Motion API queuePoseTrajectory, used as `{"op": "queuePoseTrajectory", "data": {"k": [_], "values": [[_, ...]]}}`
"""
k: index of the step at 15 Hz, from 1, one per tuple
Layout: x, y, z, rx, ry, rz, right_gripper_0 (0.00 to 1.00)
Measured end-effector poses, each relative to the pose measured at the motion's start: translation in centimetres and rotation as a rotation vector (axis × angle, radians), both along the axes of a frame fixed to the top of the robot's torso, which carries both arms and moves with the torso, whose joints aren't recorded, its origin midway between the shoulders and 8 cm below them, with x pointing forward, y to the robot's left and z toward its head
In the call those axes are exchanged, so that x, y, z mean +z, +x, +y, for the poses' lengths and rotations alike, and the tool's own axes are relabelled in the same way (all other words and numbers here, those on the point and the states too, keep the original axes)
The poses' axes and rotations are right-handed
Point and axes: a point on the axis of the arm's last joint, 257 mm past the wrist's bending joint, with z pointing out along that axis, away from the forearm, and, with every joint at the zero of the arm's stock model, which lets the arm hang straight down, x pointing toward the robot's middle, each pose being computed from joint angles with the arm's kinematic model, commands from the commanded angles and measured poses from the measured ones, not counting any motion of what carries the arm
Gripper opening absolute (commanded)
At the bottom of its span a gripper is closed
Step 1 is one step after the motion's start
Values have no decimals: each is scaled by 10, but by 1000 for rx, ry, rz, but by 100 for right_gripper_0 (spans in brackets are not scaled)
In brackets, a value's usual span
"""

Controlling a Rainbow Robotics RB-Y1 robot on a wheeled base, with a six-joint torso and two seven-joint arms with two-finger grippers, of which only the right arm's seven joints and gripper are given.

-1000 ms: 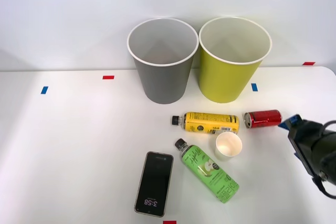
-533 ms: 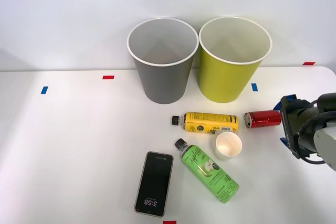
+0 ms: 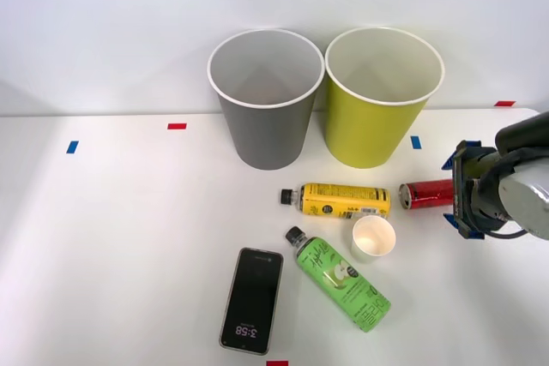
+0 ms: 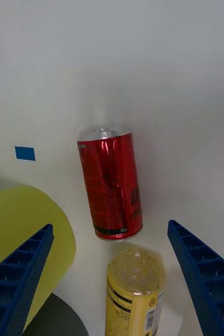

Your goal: Put cans in the gray bin, plastic bottles in the light green bin

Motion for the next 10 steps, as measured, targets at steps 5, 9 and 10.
{"op": "queuePoseTrajectory", "data": {"k": [5,9,10], "values": [[-15,22,-3,-13,-34,60,75],[-29,34,-6,-20,-52,95,75],[-33,35,-7,-20,-58,102,75]]}}
